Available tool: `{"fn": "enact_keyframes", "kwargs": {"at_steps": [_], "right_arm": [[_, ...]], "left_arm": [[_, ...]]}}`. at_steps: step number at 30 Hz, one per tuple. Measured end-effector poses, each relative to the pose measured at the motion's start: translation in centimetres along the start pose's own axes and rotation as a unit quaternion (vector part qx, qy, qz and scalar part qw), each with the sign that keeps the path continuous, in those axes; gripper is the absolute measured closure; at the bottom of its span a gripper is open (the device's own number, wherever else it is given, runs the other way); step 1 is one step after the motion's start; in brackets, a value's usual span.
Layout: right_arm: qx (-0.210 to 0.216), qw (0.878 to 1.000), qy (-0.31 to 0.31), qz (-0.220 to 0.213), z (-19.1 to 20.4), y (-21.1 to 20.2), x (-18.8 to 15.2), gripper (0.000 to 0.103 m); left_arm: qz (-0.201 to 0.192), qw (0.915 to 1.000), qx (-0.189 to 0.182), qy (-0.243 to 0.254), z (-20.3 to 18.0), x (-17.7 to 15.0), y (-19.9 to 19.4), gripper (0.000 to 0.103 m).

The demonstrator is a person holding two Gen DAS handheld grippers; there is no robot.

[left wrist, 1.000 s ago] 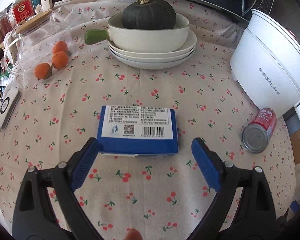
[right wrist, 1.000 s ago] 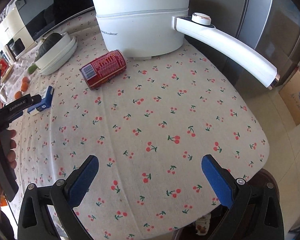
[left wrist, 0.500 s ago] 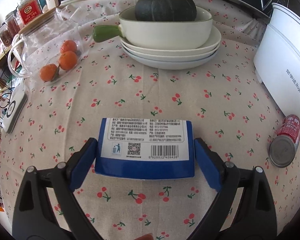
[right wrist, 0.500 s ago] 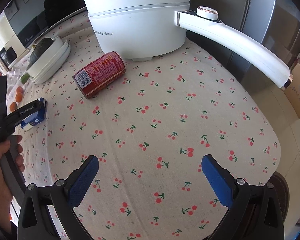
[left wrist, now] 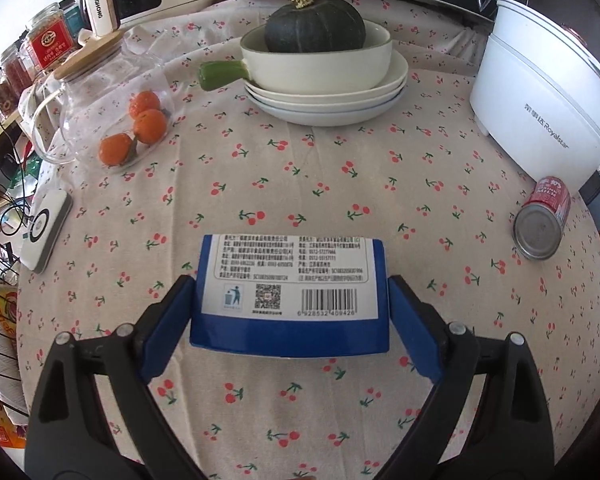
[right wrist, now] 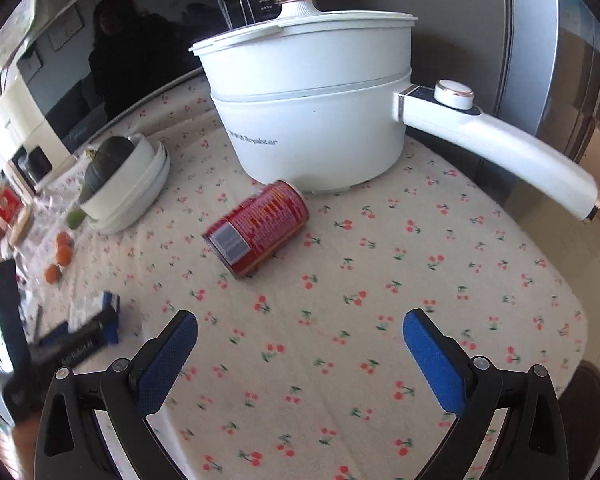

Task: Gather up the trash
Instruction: 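Grasp the red can with the right gripper while the left gripper holds the blue box, then lift and carry the blue box and red can over the bin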

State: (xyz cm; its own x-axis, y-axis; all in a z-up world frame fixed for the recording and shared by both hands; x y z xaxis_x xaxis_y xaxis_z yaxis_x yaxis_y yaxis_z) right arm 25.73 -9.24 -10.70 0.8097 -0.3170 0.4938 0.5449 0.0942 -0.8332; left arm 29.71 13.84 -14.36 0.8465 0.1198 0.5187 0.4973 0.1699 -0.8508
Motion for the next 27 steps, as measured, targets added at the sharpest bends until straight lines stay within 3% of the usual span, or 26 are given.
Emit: {"fn": "enact_keyframes", "kwargs": {"at_steps": [5,11,13,15,19,27], "right_arm": [[-0.009,0.999,0.003,-0.033,3.0,3.0,2.2,0.000],[-0.026,0.999,0.042,-0.004,3.9,7.4,4.0,0.005],[-0.038,0.999,0.035,0.010,3.9,8.6,3.9,0.019],[-0.038,0.998,0.037,0.024,3.8,9.3,3.7,0.027],[-0.028,0.997,0.039,0.057,2.9,9.7,2.5,0.048],[-0.004,0.998,-0.016,0.059,0.9,5.3,-0.3,0.050]], "left_arm": [[-0.002,1.0000,-0.004,-0.003,2.1,-1.3,-1.2,0.009],[-0.007,1.0000,-0.001,0.001,3.3,-1.7,-1.9,0.009],[-0.004,1.0000,-0.002,-0.002,3.5,-1.9,-1.9,0.009],[-0.002,1.0000,-0.005,-0.004,3.7,-2.0,-2.0,0.009],[-0.004,0.9999,-0.013,-0.008,3.7,-2.2,-2.7,0.009],[-0.023,0.9992,-0.032,-0.006,2.4,-3.0,-6.1,0.009]]}}
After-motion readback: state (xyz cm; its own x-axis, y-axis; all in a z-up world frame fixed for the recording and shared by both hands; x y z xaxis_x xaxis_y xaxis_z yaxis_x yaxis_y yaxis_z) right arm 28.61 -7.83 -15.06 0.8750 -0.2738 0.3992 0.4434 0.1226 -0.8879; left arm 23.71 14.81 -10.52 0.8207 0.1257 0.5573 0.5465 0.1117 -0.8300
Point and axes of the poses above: each gripper's, at about its wrist camera, not at the fingertips, and y roughly the way its jaws point, z to its left, x to its top, the point moved 2 cm from there along y, roughly the way its jaws point, and after that the axes turned 5 degrees about y, right-handed, at the moved point
